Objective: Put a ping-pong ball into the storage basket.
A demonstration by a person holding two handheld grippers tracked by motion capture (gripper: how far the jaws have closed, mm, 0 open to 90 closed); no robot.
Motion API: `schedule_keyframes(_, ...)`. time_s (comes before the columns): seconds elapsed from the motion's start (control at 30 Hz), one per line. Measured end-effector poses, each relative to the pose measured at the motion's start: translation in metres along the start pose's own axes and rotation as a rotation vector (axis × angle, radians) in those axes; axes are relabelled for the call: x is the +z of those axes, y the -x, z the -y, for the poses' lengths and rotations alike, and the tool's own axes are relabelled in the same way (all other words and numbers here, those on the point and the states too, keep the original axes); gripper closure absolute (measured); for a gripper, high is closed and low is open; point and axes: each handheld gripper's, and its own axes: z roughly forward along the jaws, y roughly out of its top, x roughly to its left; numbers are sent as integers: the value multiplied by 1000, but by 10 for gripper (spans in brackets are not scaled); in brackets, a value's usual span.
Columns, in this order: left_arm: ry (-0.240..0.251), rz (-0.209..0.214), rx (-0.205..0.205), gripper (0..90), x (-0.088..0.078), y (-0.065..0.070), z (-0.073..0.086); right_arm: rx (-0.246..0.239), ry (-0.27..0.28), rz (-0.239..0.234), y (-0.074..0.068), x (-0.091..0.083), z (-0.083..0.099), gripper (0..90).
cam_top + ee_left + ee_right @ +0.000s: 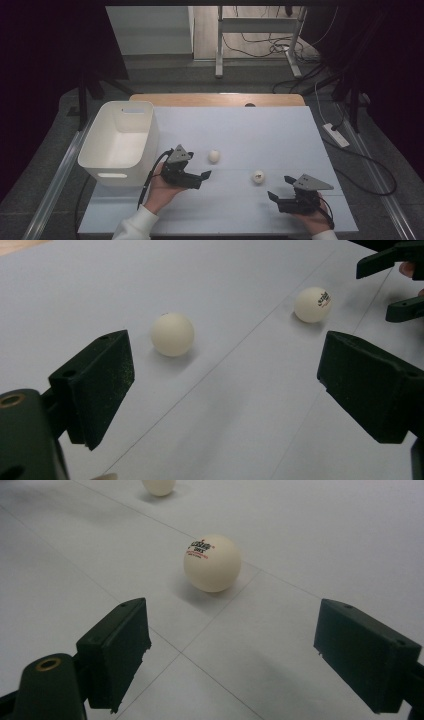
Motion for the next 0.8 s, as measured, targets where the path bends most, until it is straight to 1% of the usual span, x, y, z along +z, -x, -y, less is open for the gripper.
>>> schedule_keyframes(0.2, -5, -12, 7, 90, 2, 1, -1, -3, -1, -2, 0, 0, 0, 142)
schedule_keyframes(0.3, -10, -11, 1, 89, 4, 0, -2, -4, -2, -1, 0, 0, 0, 142)
schedule_keyframes(0.37, -5, -2, -5, 90, 4, 0, -3, -3, -3, 0, -1, 0, 0, 142)
schedule_keyframes(0.4, -2, -5, -5, 90, 4, 0, -3, -3, -4, 0, -1, 0, 0, 142)
schedule_keyframes(0.47, -1, -28, -6, 81, 5, 0, -4, -3, -4, 0, -1, 0, 0, 142)
schedule_keyframes(0.5, -2, -45, -7, 59, 6, 0, -5, -3, -4, -1, -1, 0, 0, 142)
schedule_keyframes(0.53, 2, -77, -14, 44, 6, 0, -5, -3, -4, 0, -1, 0, 0, 142)
schedule_keyframes(0.57, 7, -86, -17, 31, 6, 0, -6, -2, -4, -2, -1, 1, 0, 142)
schedule_keyframes(0.6, 13, -88, -29, 25, 6, -1, -6, -2, -4, -3, -1, 1, 0, 142)
schedule_keyframes(0.67, 15, -72, -46, 28, 6, -3, -7, -2, -5, -3, -1, 1, 0, 142)
schedule_keyframes(0.73, 18, -72, -45, 28, 6, -3, -8, 0, -6, -4, -1, 1, 0, 142)
schedule_keyframes(0.77, 18, -63, -45, 28, 7, -3, -9, 0, -7, -4, -1, 1, 0, 142)
schedule_keyframes(0.8, 14, -63, -43, 25, 8, -4, -10, 0, -7, -5, -1, 1, 0, 142)
